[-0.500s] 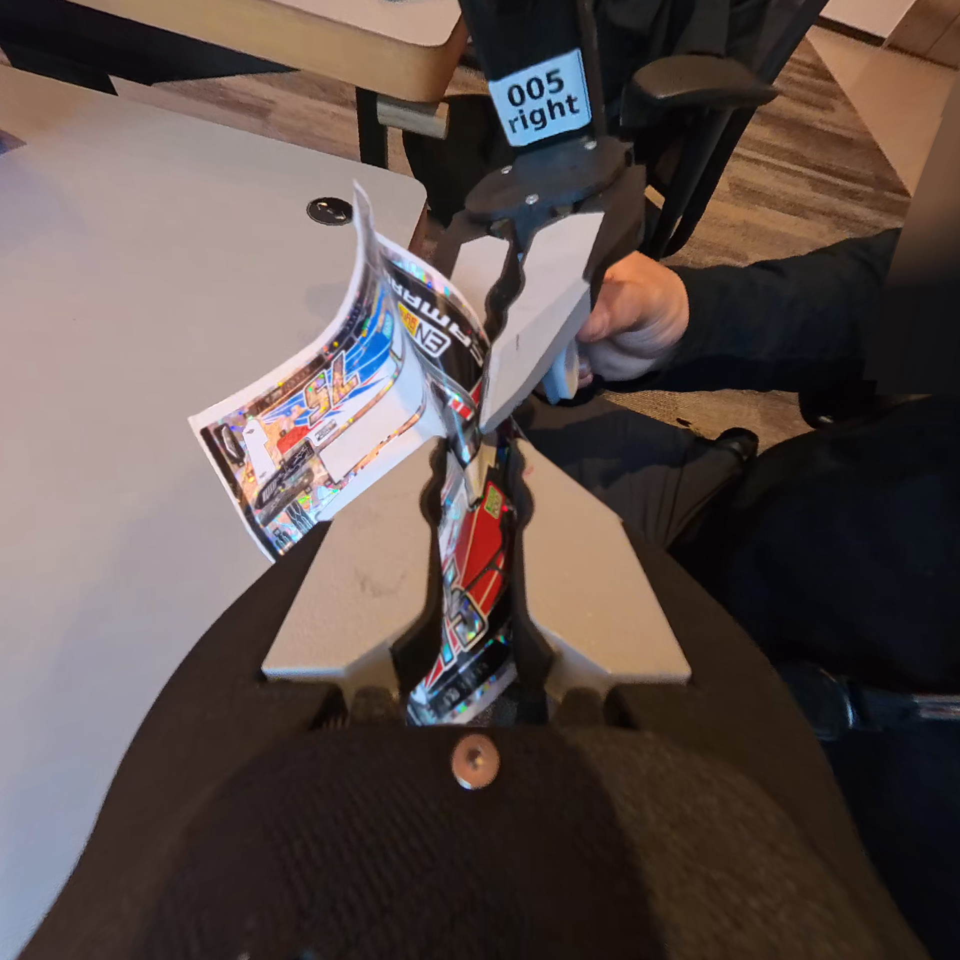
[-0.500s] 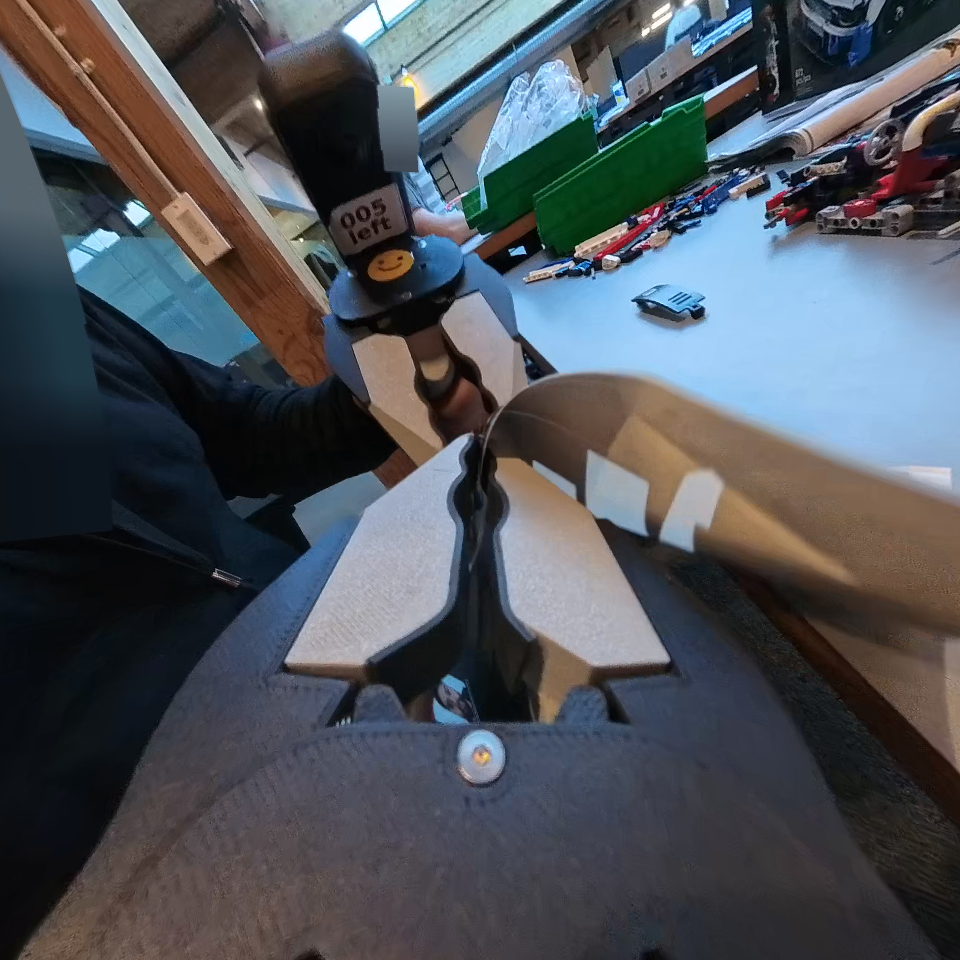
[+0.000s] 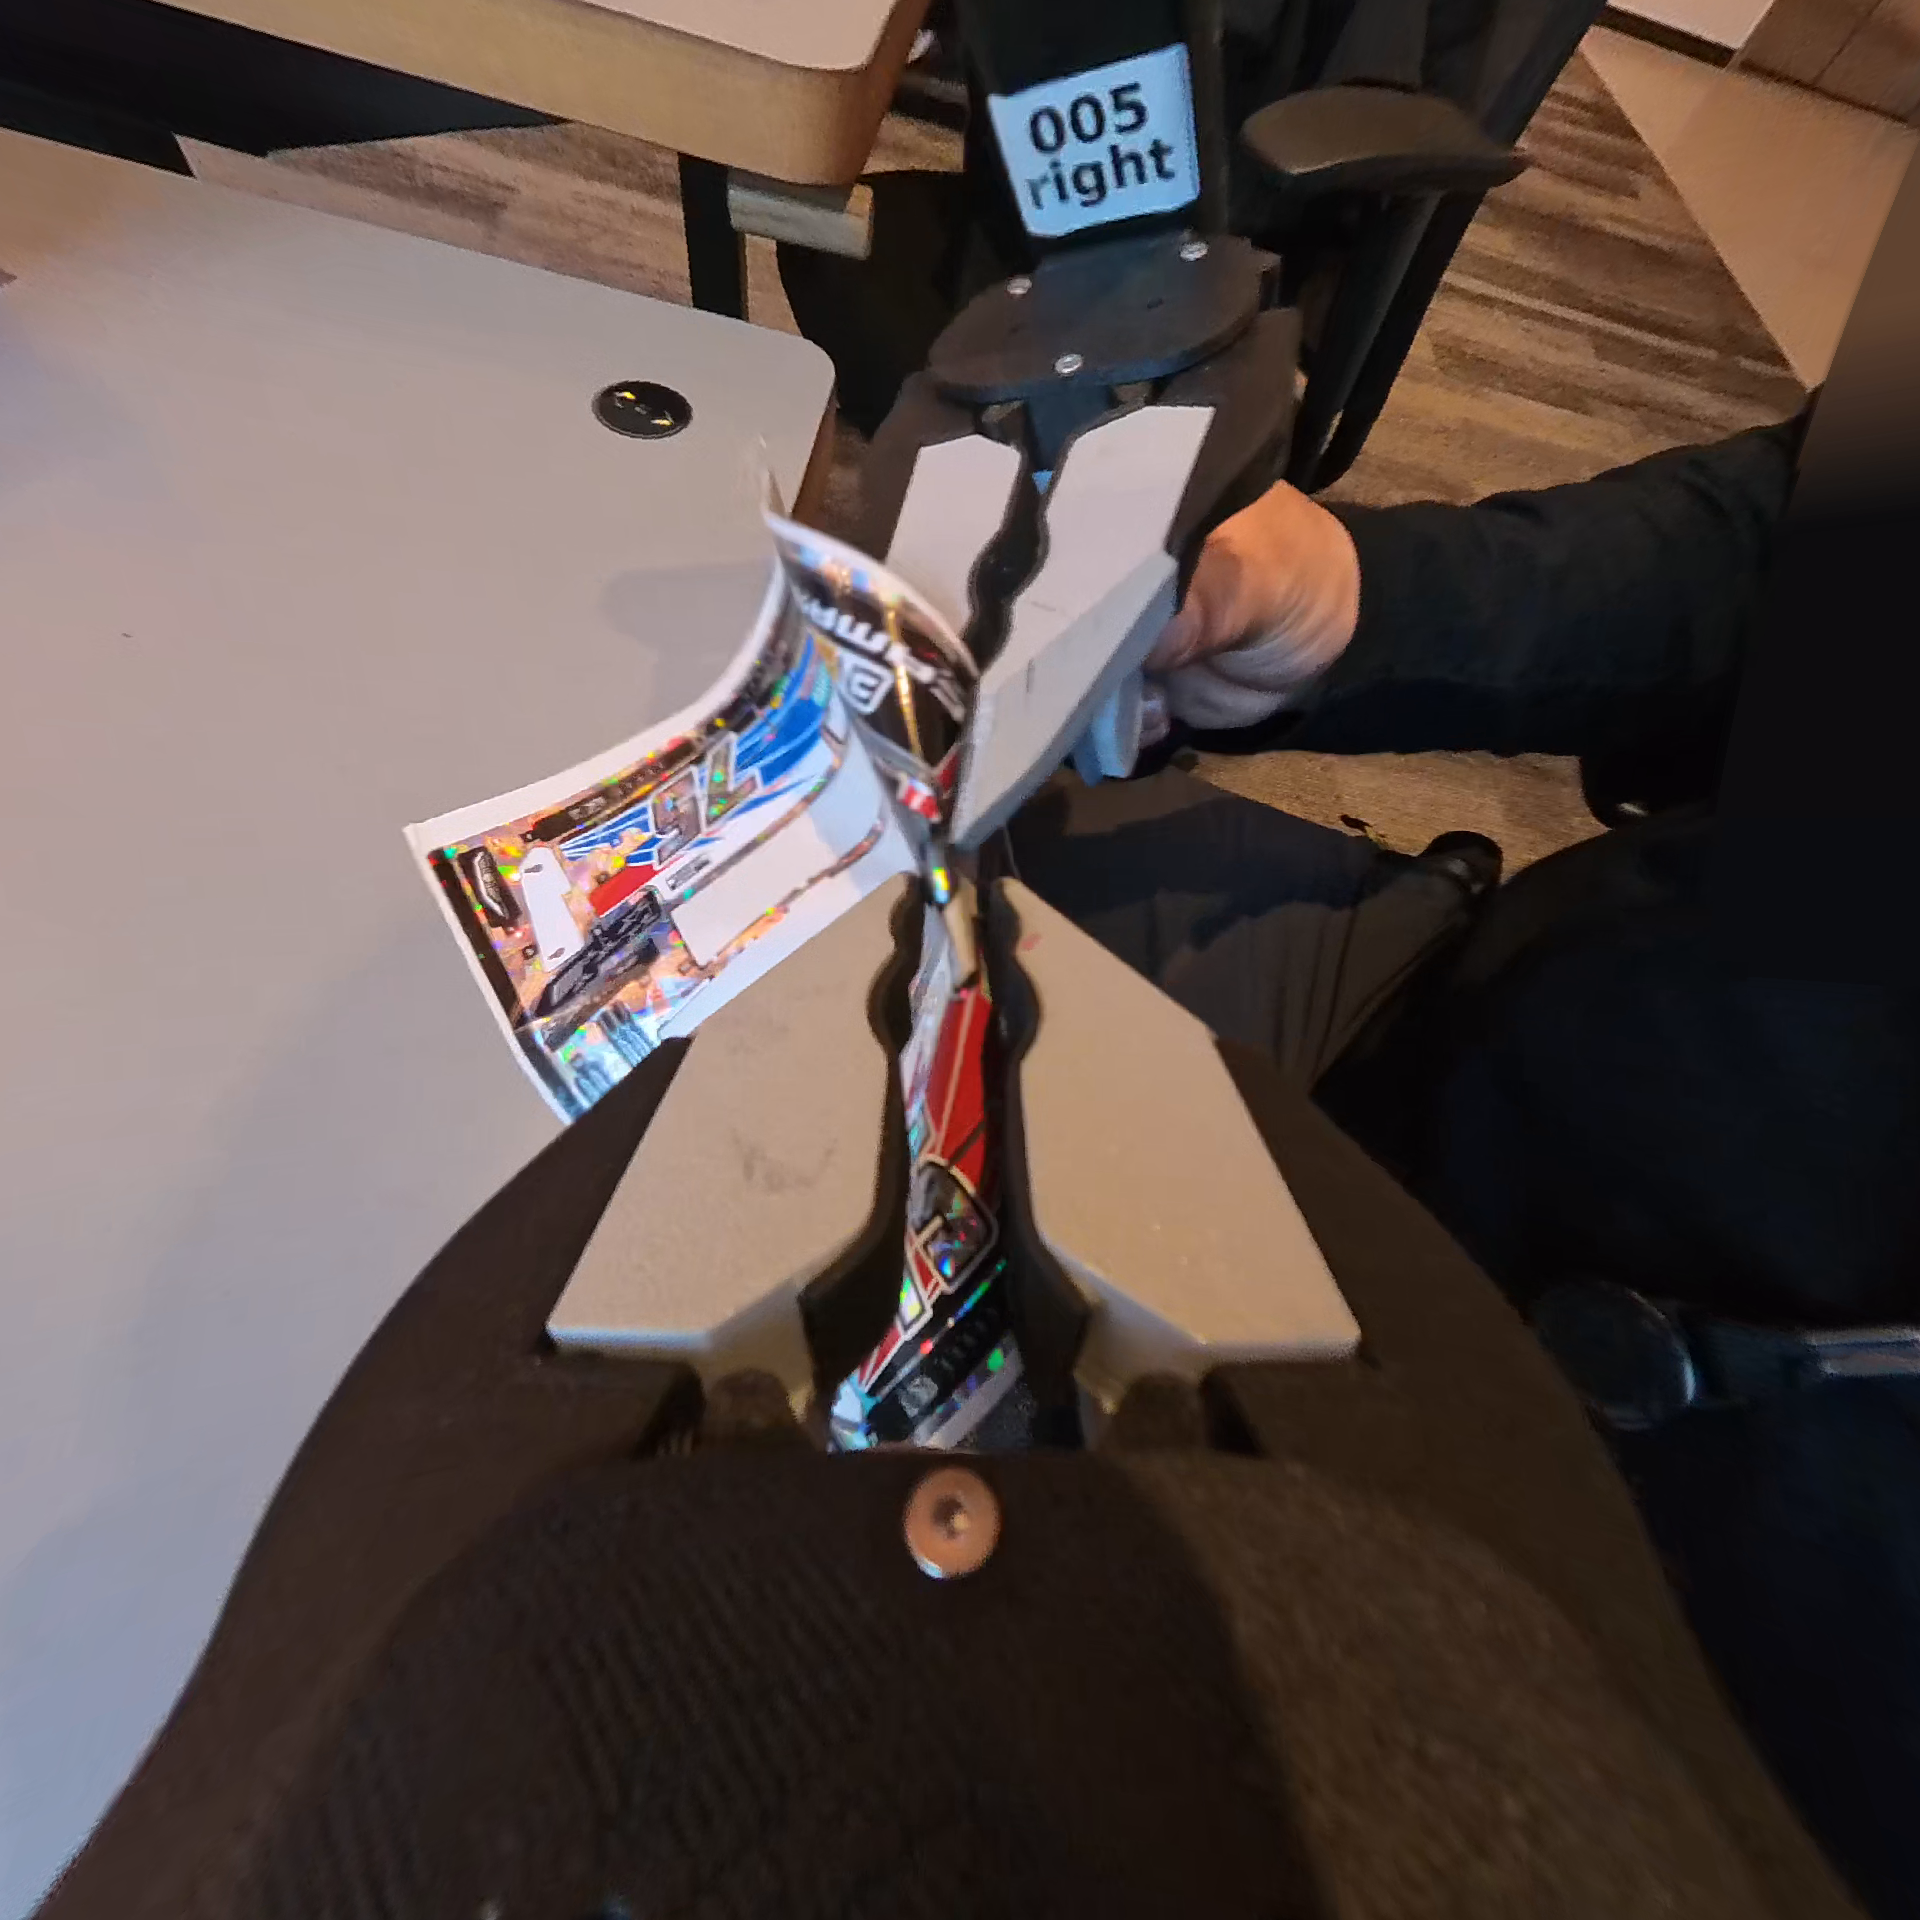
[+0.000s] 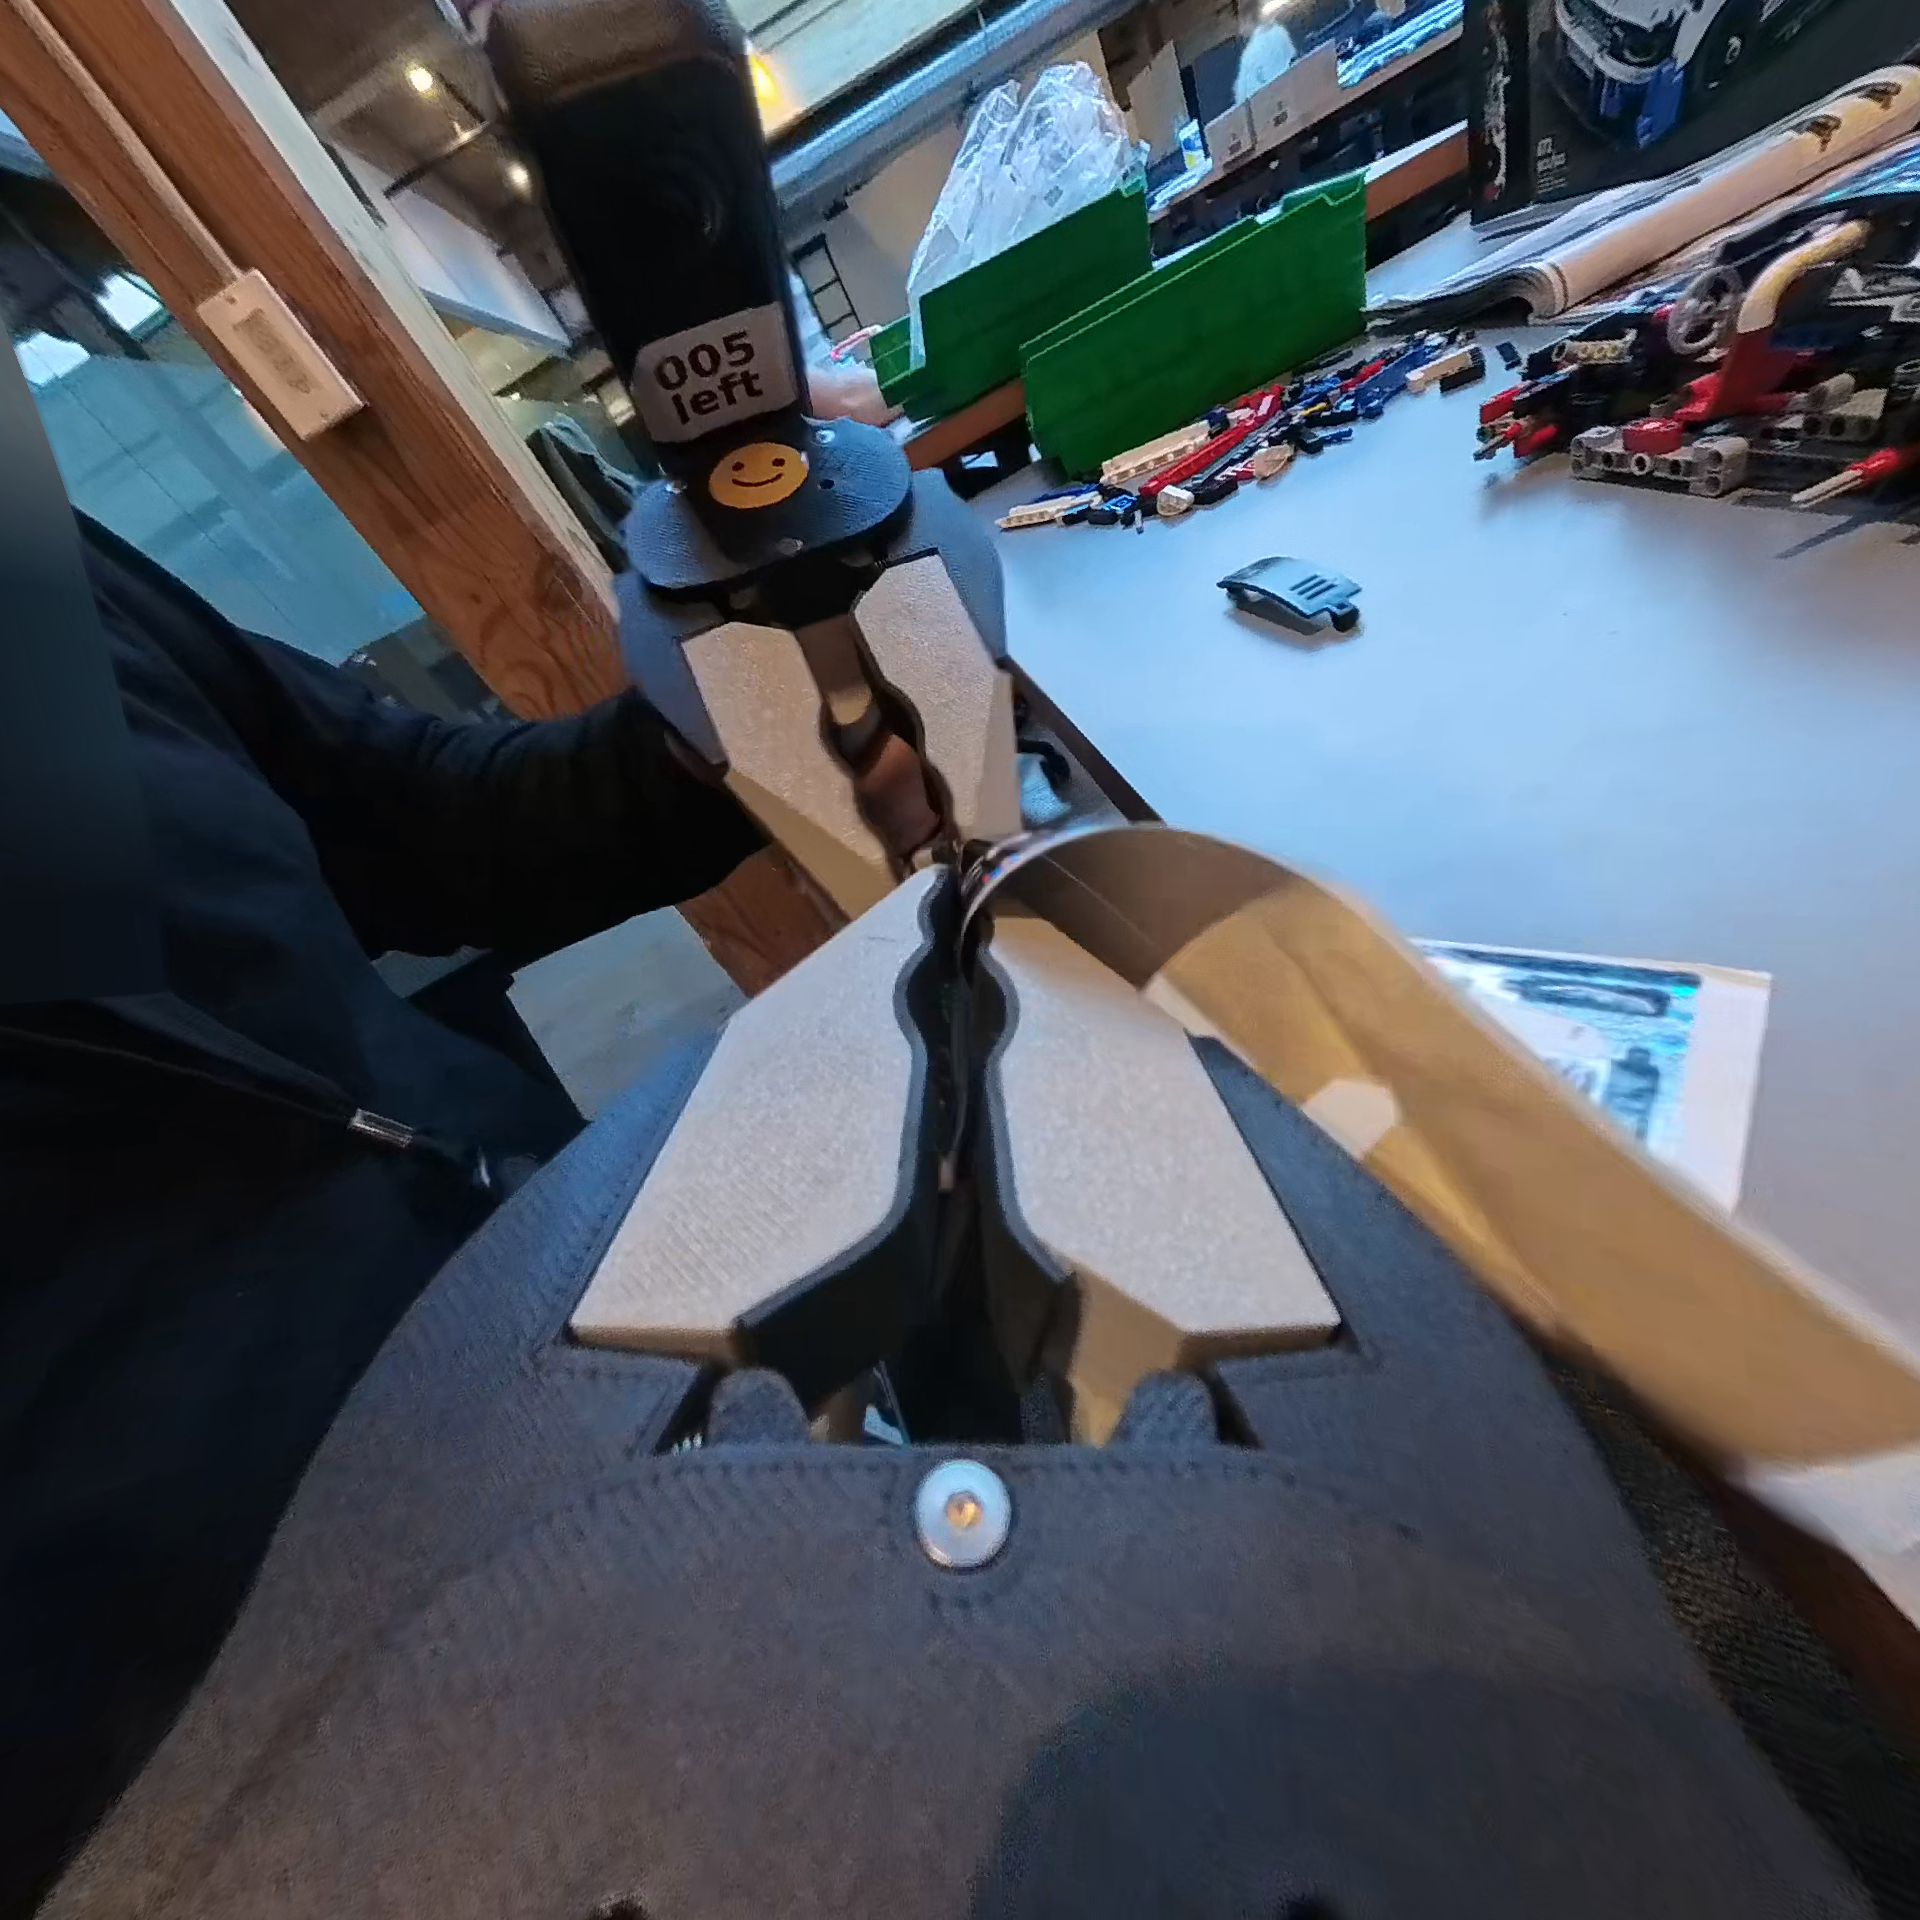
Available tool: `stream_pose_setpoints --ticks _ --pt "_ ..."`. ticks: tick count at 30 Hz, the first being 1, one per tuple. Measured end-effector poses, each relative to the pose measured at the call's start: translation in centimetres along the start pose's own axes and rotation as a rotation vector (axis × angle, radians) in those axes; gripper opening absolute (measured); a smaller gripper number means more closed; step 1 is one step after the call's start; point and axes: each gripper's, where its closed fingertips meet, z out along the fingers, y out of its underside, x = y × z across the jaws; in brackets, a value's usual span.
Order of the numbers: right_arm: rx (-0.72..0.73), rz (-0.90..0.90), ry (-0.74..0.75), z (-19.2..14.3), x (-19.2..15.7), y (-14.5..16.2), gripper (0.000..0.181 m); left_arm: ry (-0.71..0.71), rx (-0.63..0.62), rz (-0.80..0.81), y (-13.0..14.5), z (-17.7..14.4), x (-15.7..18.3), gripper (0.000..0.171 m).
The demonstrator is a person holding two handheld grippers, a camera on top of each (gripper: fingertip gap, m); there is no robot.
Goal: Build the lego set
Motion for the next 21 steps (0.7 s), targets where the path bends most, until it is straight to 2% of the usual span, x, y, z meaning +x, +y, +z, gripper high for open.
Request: stream_pose_setpoints --ticks 3,9,11,15,21 --pt "0.003 0.013 -0.015 -0.1 -0.3 -0.4 0.000 -0.007 0.043 -0.017 -0.9 -0.8 -0.4 0.014" --pt "0.047 0.141 -0.103 -0.3 -0.8 -1.0 0.000 -0.058 0.063 0.057 -1.6 -1.2 -0.3 0.008" --pt "0.086 0.208 -0.146 -0.4 -0.8 -1.4 0.000 -0.063 0.083 0.068 -1.9 -1.1 0.0 0.002" --pt "0.187 0.347 -0.232 -0.8 -0.8 -2.3 0.000 -0.029 0.155 0.003 -2.6 -1.2 0.0 0.001" --pt "0.323 0.627 -0.480 -1.2 -1.7 -3.4 0.000 0.040 0.254 -0.013 -3.8 -1.6 0.9 0.000"
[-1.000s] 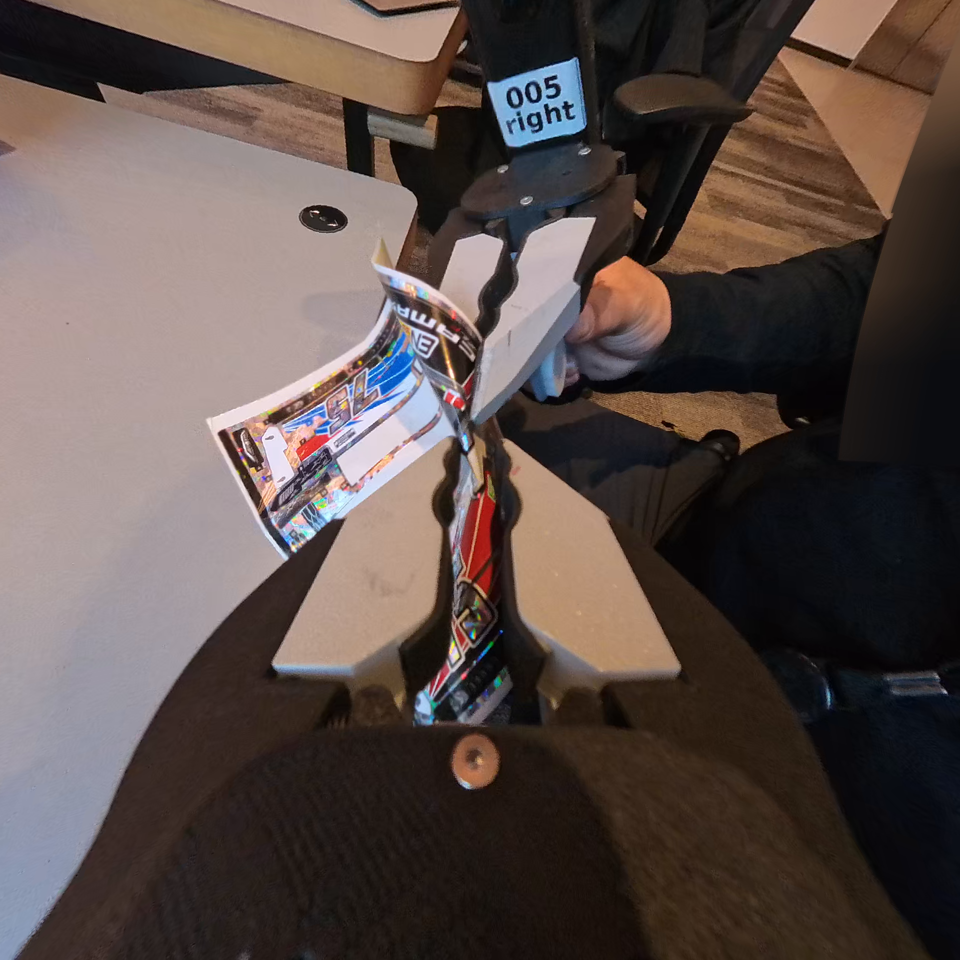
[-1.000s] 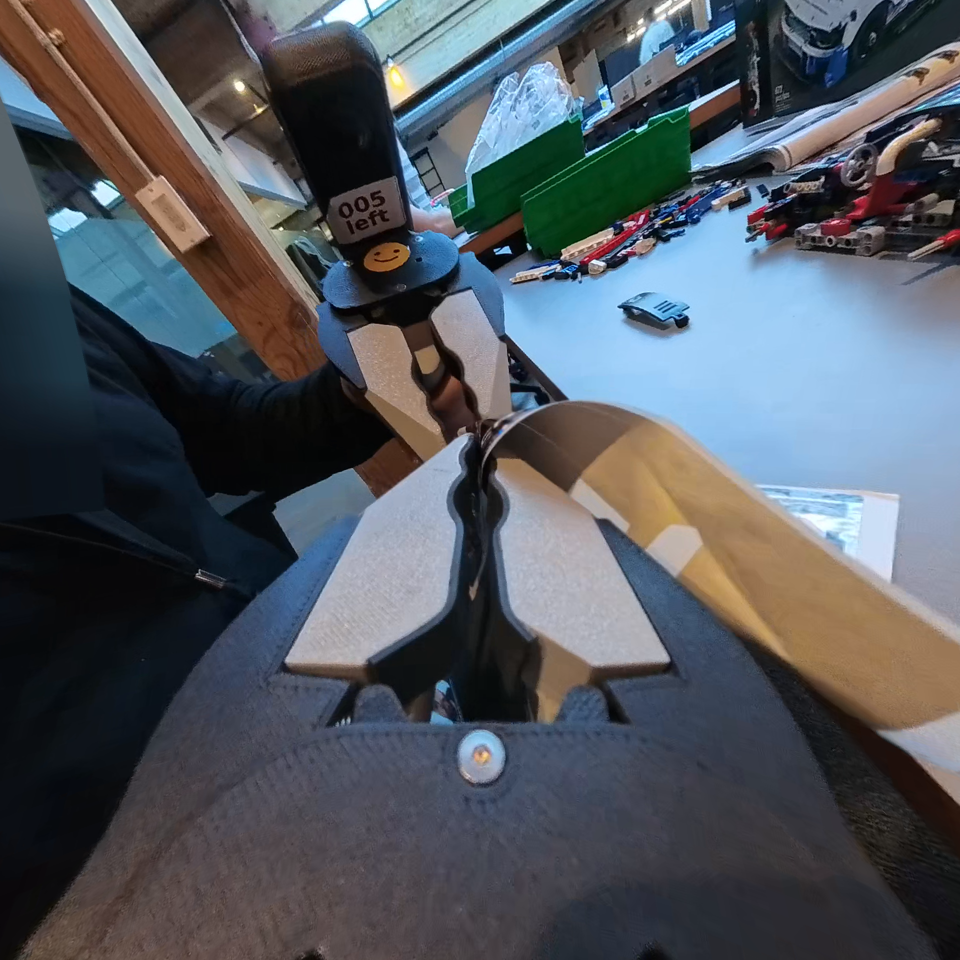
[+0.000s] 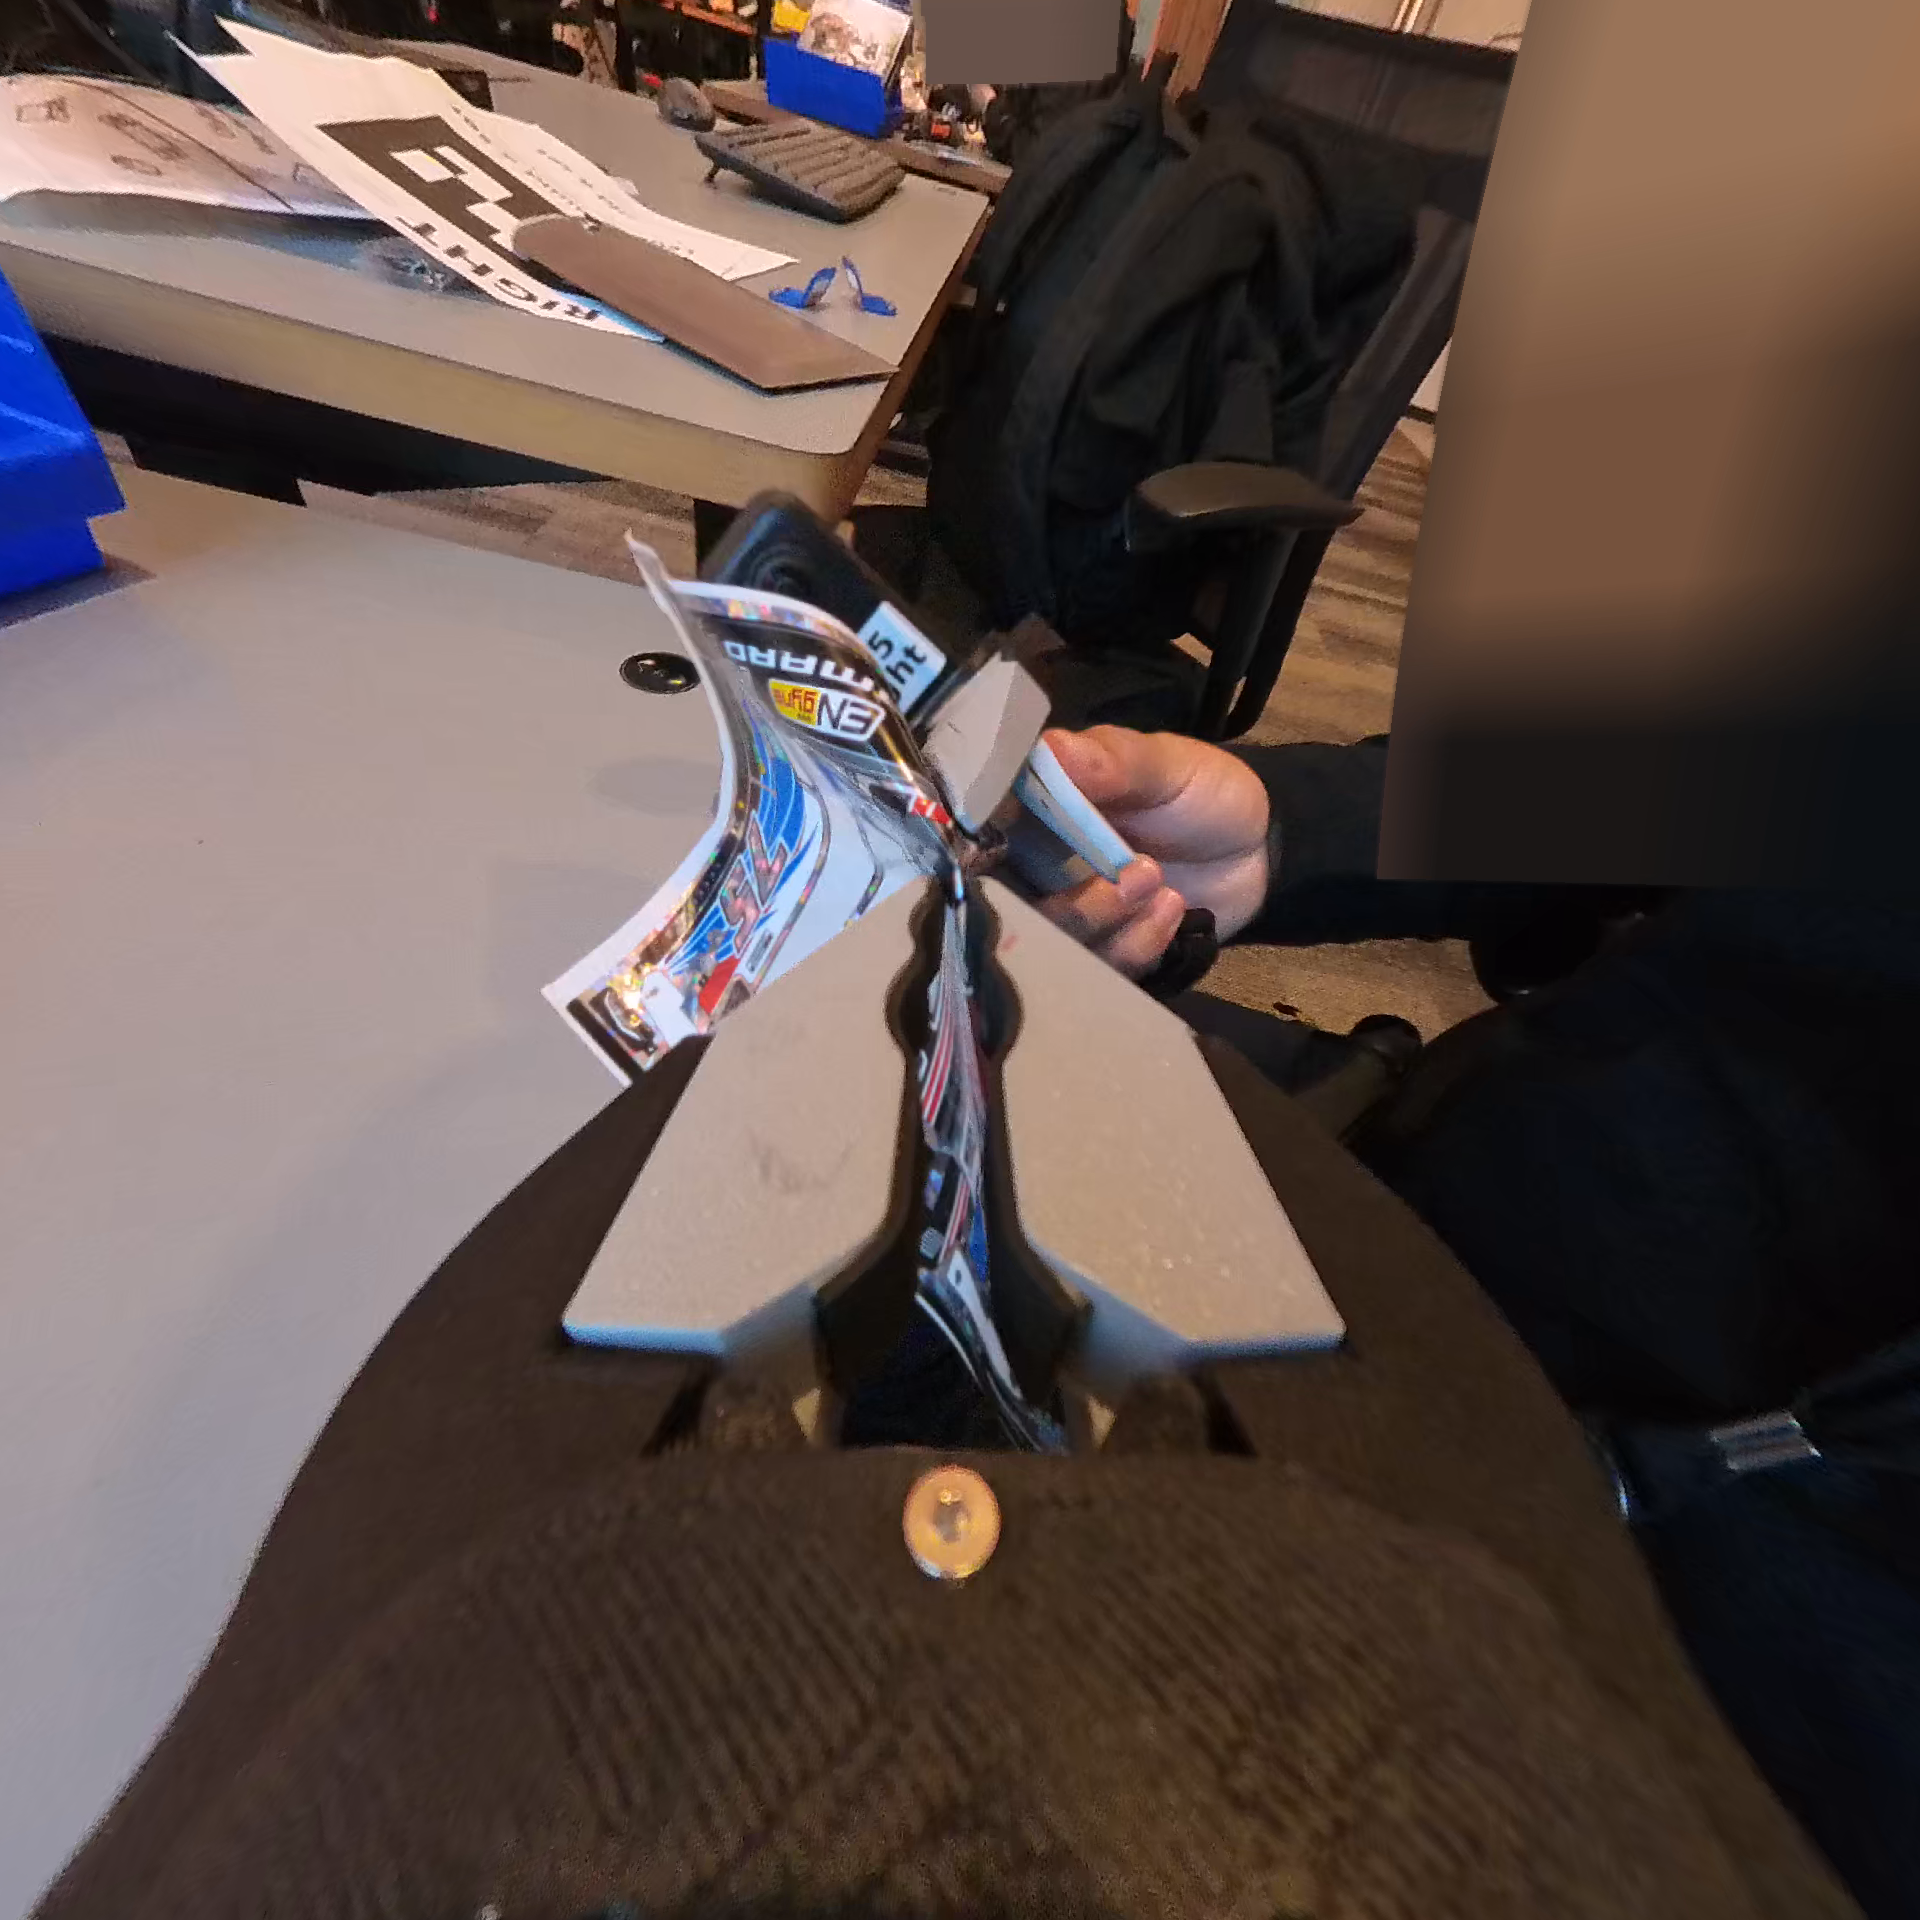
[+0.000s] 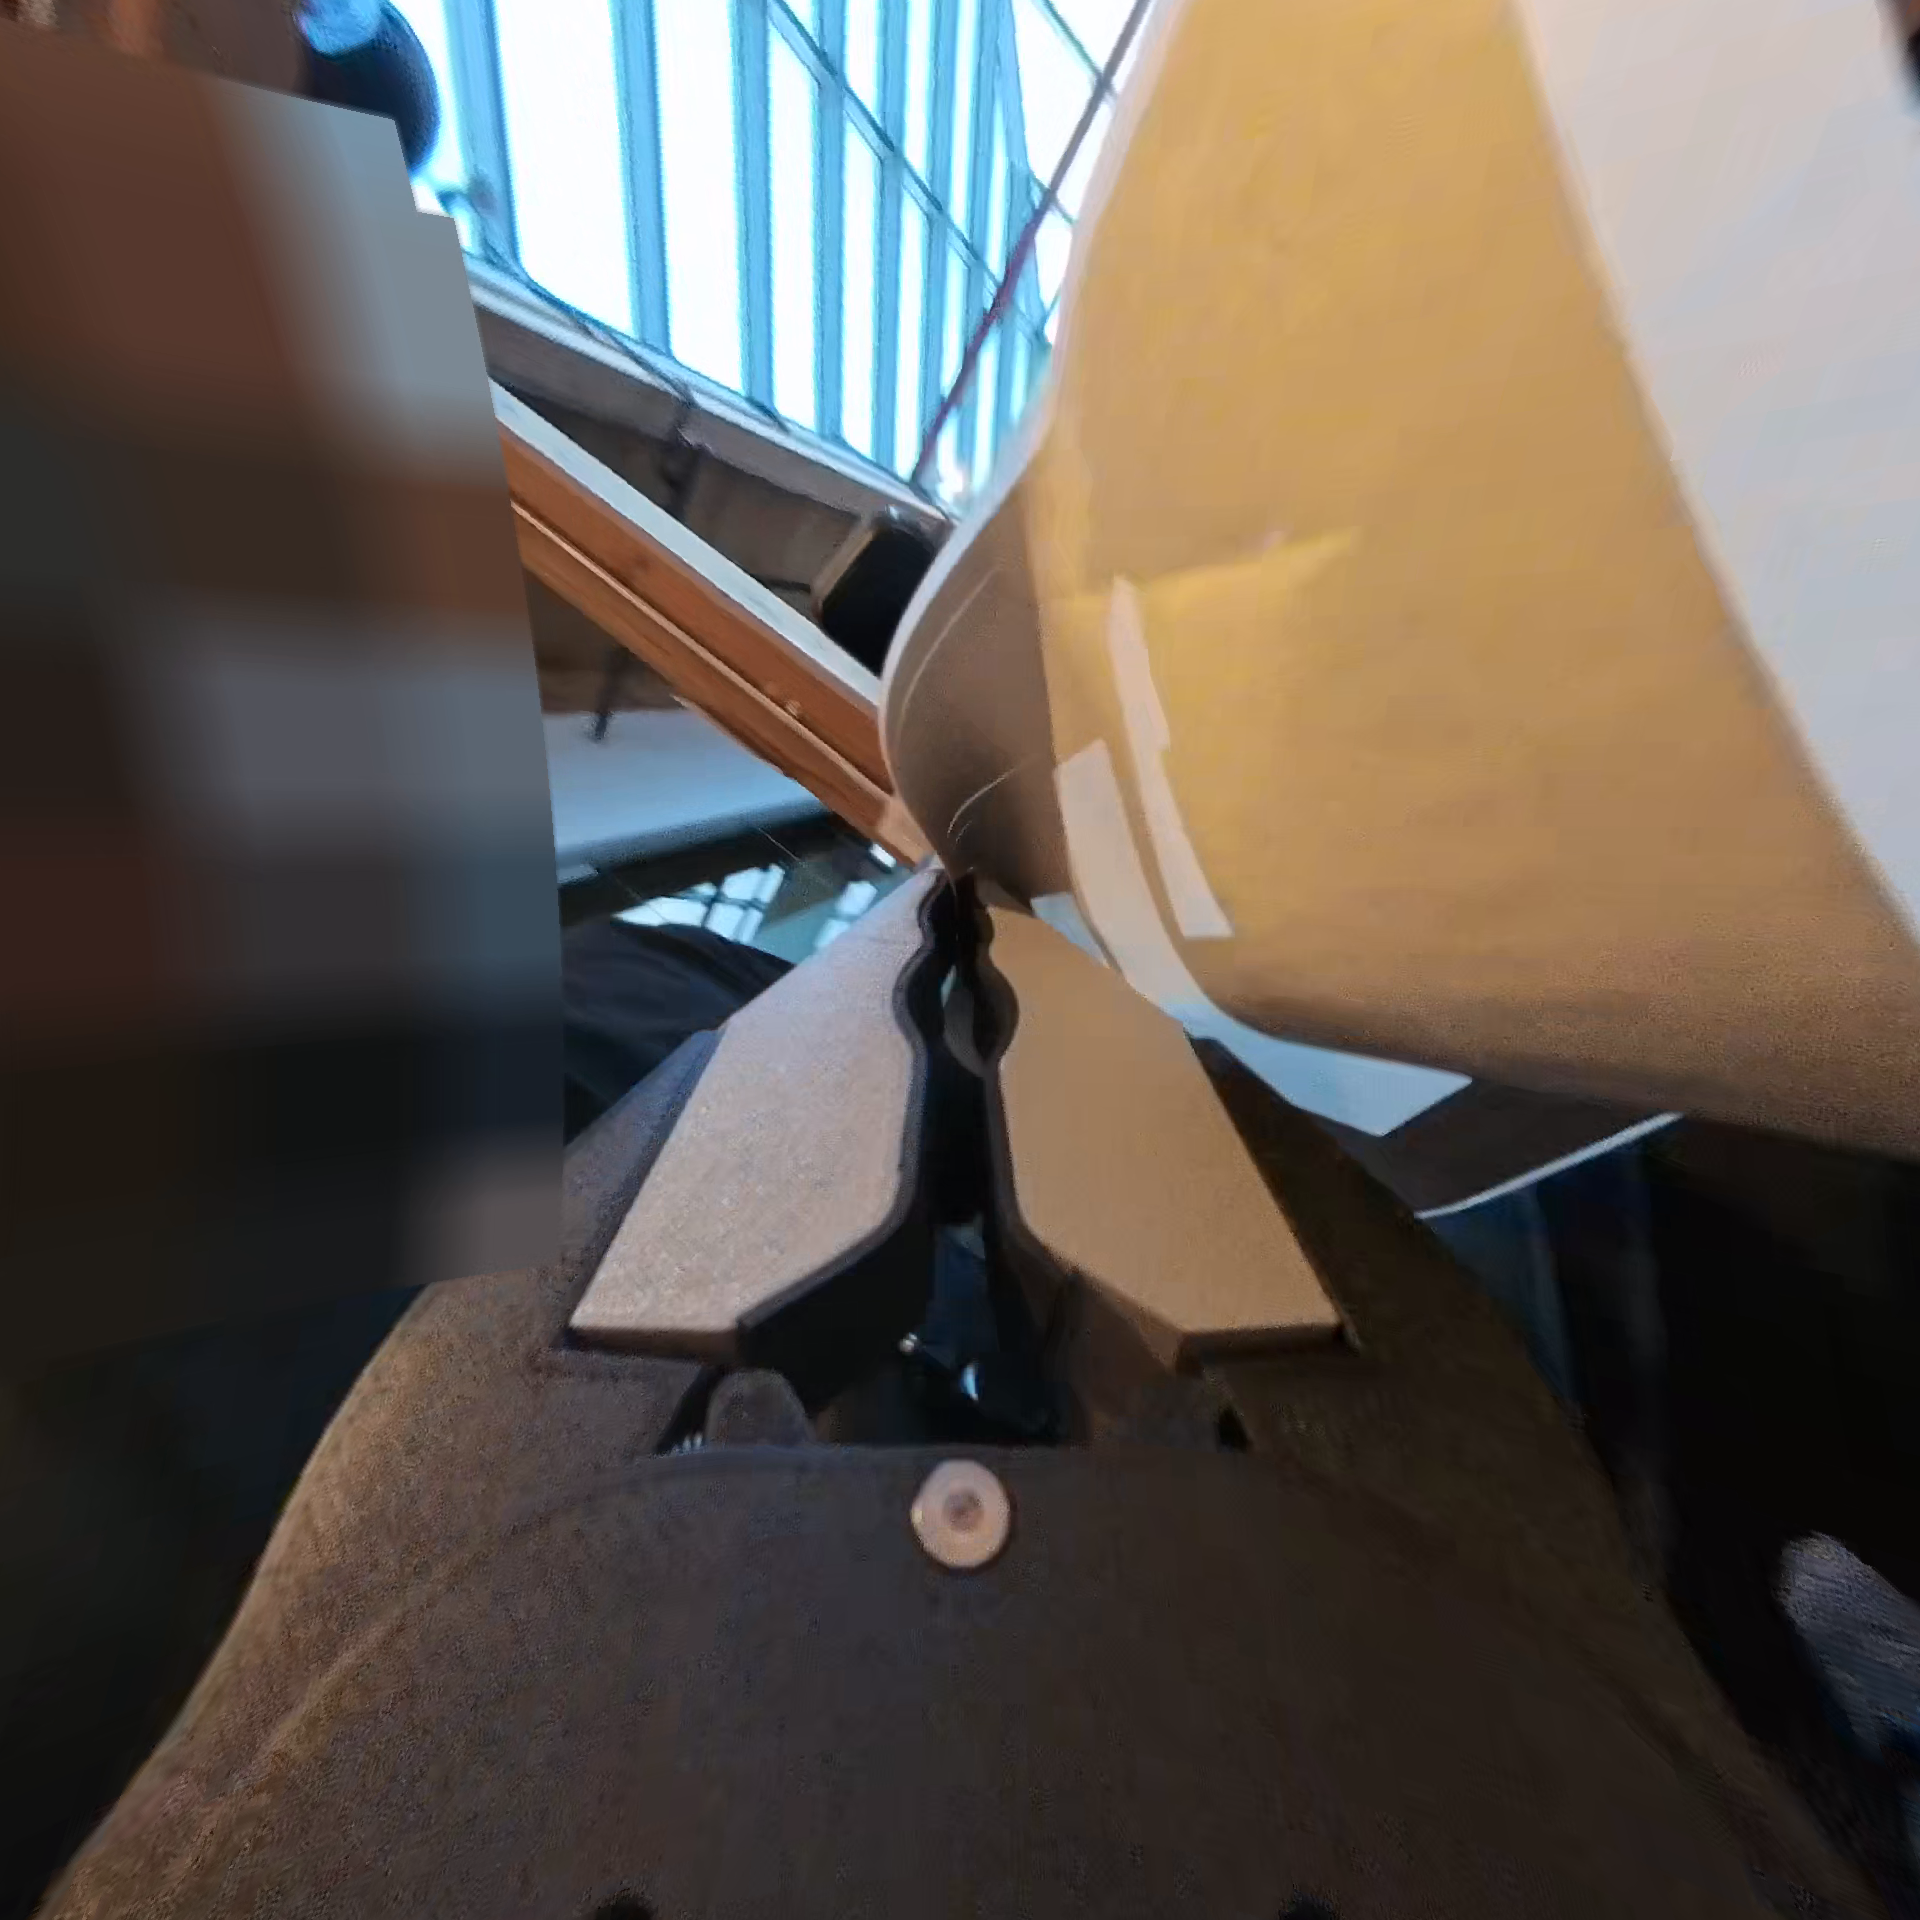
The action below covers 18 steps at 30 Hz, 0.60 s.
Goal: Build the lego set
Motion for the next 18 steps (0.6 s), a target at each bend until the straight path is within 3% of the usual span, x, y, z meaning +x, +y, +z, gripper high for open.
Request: stream_pose_setpoints --ticks 2,9,18 --pt "0.021 0.007 0.017 -0.2 0.6 0.0 0.000 -0.020 -0.031 -0.005 0.5 0.1 -0.4 0.002" --pt "-0.129 -0.324 0.283 -0.2 1.0 0.1 0.000 -0.079 -0.077 0.071 0.6 0.0 -0.6 0.007" --pt "-0.114 -0.280 0.336 -0.9 1.9 -0.2 0.000 -0.239 -0.164 0.217 0.6 -0.2 -1.5 0.009"
